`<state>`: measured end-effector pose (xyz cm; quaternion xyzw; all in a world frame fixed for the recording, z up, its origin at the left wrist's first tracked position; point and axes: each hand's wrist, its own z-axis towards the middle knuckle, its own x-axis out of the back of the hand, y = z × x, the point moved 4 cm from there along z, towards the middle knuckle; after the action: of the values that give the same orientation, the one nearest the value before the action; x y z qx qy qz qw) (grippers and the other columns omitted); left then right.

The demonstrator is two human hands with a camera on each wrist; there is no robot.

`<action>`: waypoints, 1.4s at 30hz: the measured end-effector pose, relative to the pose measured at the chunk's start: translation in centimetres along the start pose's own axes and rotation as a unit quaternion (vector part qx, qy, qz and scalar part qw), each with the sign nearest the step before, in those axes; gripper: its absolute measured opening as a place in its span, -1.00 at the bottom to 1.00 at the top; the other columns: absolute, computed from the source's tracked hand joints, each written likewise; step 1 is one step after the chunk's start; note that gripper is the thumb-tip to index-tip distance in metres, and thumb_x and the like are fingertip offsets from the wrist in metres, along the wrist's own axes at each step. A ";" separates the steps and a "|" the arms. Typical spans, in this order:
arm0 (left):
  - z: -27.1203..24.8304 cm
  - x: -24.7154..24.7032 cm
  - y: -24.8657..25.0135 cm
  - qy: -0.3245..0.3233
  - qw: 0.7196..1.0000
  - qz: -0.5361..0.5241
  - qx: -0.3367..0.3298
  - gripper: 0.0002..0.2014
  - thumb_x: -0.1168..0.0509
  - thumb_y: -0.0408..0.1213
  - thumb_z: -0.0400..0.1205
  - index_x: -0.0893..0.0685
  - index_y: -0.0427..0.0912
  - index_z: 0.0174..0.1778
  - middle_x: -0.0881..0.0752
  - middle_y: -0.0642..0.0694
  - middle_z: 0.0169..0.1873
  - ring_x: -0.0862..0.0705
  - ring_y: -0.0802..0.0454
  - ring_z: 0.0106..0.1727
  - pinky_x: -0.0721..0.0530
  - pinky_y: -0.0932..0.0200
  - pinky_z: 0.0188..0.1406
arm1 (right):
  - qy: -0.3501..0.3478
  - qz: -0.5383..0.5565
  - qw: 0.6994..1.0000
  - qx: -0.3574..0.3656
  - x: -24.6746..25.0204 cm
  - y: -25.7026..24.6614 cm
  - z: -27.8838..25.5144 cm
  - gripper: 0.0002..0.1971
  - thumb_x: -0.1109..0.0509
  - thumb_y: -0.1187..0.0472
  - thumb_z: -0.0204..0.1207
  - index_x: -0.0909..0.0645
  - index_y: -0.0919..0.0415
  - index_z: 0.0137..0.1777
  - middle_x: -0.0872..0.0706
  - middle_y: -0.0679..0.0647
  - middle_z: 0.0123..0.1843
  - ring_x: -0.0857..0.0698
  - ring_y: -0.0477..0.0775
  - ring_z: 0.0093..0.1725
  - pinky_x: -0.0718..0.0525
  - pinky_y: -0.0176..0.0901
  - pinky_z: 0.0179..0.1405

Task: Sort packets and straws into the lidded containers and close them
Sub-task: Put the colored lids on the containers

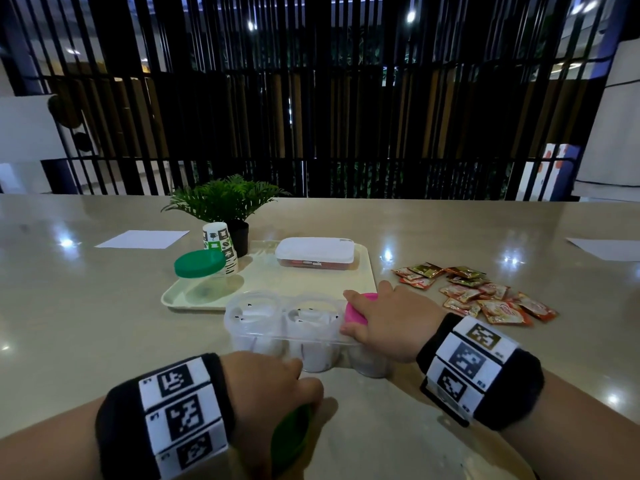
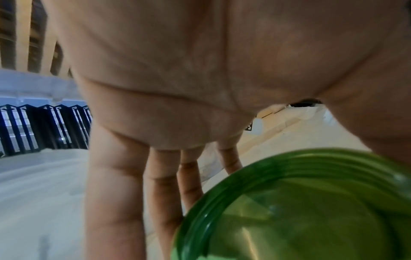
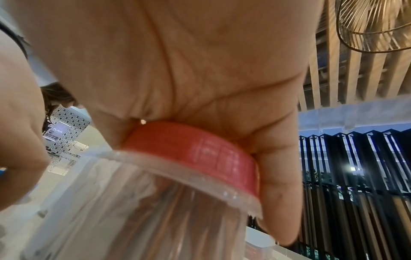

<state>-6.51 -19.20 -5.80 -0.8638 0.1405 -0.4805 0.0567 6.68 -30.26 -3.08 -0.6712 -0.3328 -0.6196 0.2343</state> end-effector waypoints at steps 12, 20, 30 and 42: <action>-2.8 7.7 -5.6 0.365 0.876 -0.315 -0.006 -0.29 -0.53 0.31 0.16 -0.30 0.24 0.08 -0.50 0.18 0.08 -0.54 0.17 0.08 -0.64 0.03 0.11 | 0.011 -0.001 1.000 -0.007 -0.3 0.1 0.0 -0.31 -0.01 -0.37 0.57 0.07 -0.19 0.64 -0.28 0.27 0.50 -0.39 0.30 0.43 -0.50 0.14 0.29; 2.2 6.4 -6.9 0.379 0.838 -0.392 0.035 -0.39 -0.65 0.08 0.26 -0.35 0.06 -0.06 -0.61 -0.14 0.03 -0.58 -0.13 0.03 -0.57 0.04 -0.03 | 0.019 0.020 1.000 -0.008 -0.4 0.2 0.0 -0.34 0.08 -0.36 0.59 0.06 -0.20 0.66 -0.30 0.26 0.48 -0.38 0.29 0.43 -0.45 0.10 0.27; 2.3 6.1 -7.9 0.252 0.933 -0.252 0.057 -0.14 -0.52 0.18 0.40 -0.32 0.04 0.58 -0.43 0.04 0.49 -0.44 0.07 0.43 -0.43 0.19 0.42 | 0.002 0.024 1.000 -0.002 -0.6 0.3 -0.1 -0.32 0.10 -0.39 0.59 0.14 -0.23 0.66 -0.24 0.23 0.55 -0.32 0.28 0.48 -0.45 0.13 0.33; 4.0 7.7 -6.3 0.101 0.984 -0.130 0.066 -0.02 -0.54 0.18 0.39 -0.20 0.02 0.66 -0.42 0.00 0.53 -0.43 -0.01 0.50 -0.45 0.01 0.49 | -0.024 0.024 0.999 0.018 -0.4 0.5 -0.7 -0.03 -0.19 -0.50 0.39 0.27 -0.23 0.65 -0.13 0.14 0.63 -0.25 0.25 0.55 -0.42 0.15 0.39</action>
<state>1.94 -15.63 -0.18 -0.8159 0.0006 -0.5771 0.0360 6.55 -31.13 -3.31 -0.6897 -0.3331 -0.5912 0.2526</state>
